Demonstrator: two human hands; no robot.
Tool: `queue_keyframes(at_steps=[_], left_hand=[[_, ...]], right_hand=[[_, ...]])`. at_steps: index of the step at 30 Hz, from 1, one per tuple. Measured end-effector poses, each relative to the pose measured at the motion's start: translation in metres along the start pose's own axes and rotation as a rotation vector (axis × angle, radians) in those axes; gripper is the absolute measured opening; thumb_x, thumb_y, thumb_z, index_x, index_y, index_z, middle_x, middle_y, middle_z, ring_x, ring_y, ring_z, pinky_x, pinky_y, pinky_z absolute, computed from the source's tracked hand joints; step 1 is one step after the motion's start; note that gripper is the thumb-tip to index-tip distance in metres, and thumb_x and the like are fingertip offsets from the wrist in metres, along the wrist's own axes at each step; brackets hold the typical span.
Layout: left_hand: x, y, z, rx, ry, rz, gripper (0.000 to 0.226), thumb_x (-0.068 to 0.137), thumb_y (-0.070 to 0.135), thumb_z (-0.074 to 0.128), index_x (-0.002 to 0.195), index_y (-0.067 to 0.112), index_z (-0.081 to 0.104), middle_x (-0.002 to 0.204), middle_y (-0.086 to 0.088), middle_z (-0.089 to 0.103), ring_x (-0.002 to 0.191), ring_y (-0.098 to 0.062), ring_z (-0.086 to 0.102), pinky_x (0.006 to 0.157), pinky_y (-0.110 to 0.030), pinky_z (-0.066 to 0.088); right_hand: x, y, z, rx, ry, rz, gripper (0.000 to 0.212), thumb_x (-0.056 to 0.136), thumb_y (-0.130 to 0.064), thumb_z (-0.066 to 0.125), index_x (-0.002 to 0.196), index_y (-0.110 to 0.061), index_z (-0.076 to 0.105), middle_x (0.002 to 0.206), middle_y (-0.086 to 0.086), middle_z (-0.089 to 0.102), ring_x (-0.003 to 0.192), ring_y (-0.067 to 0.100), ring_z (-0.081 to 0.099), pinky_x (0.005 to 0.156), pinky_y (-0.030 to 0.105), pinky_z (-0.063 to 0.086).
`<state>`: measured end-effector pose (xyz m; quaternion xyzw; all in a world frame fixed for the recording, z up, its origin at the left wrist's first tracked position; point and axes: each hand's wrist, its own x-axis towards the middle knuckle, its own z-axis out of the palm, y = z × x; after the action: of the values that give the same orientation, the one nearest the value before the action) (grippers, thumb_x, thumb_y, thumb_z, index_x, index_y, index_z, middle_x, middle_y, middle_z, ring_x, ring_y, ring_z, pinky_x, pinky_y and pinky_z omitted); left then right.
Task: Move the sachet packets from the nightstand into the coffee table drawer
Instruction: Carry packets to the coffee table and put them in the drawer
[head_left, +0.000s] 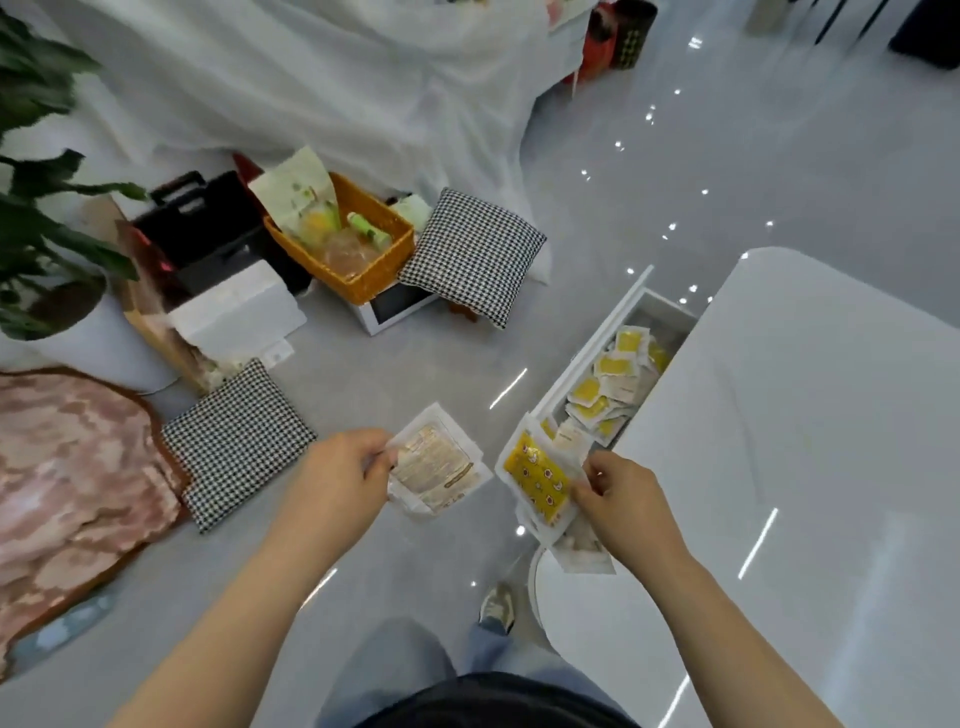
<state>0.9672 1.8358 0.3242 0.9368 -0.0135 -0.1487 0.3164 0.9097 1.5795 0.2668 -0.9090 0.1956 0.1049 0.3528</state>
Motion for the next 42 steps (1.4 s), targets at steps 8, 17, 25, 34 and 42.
queue_keyframes(at_steps=[8,17,25,34,42], left_hand=[[0.124,0.014,-0.008,0.048,-0.142,0.141,0.024,0.091,0.011,0.054,0.07,0.005,0.063,0.061,-0.005,0.057,0.067,-0.028,0.061,0.067,-0.047,0.055],[0.269,0.036,-0.043,0.212,-0.369,0.38,0.028,0.093,0.015,0.052,0.066,0.015,0.06,0.057,0.003,0.049,0.062,-0.016,0.055,0.064,-0.042,0.055],[0.357,0.093,-0.036,0.3,-0.52,0.65,0.024,0.092,0.017,0.055,0.07,0.017,0.065,0.059,0.001,0.055,0.06,-0.014,0.054,0.061,-0.038,0.051],[0.407,0.191,0.034,0.386,-0.626,0.948,0.02,0.091,0.016,0.056,0.076,0.017,0.069,0.055,0.007,0.054,0.056,-0.009,0.051,0.053,-0.026,0.04],[0.416,0.27,0.083,0.47,-0.733,1.083,0.018,0.091,0.015,0.055,0.084,0.015,0.072,0.069,0.0,0.066,0.067,-0.018,0.063,0.069,-0.034,0.051]], right_hand=[[0.07,-0.022,-0.002,0.014,0.098,0.154,0.02,0.089,-0.024,0.057,0.073,-0.013,0.053,0.066,0.002,0.058,0.062,0.019,0.055,0.056,0.032,0.044],[0.134,-0.074,0.014,0.205,0.325,0.447,0.026,0.083,-0.013,0.061,0.064,-0.012,0.044,0.059,0.0,0.047,0.055,0.015,0.043,0.049,0.023,0.032],[0.157,-0.093,0.007,0.292,0.55,0.669,0.029,0.084,-0.013,0.06,0.061,-0.018,0.043,0.056,-0.005,0.045,0.051,0.008,0.041,0.045,0.016,0.032],[0.182,-0.05,-0.031,0.384,0.772,0.857,0.018,0.083,-0.016,0.06,0.073,-0.004,0.053,0.068,0.009,0.058,0.056,0.015,0.045,0.051,0.026,0.035],[0.191,-0.025,-0.064,0.472,0.867,0.942,0.016,0.085,-0.014,0.059,0.073,-0.006,0.052,0.063,0.001,0.051,0.053,0.013,0.042,0.049,0.024,0.033]])
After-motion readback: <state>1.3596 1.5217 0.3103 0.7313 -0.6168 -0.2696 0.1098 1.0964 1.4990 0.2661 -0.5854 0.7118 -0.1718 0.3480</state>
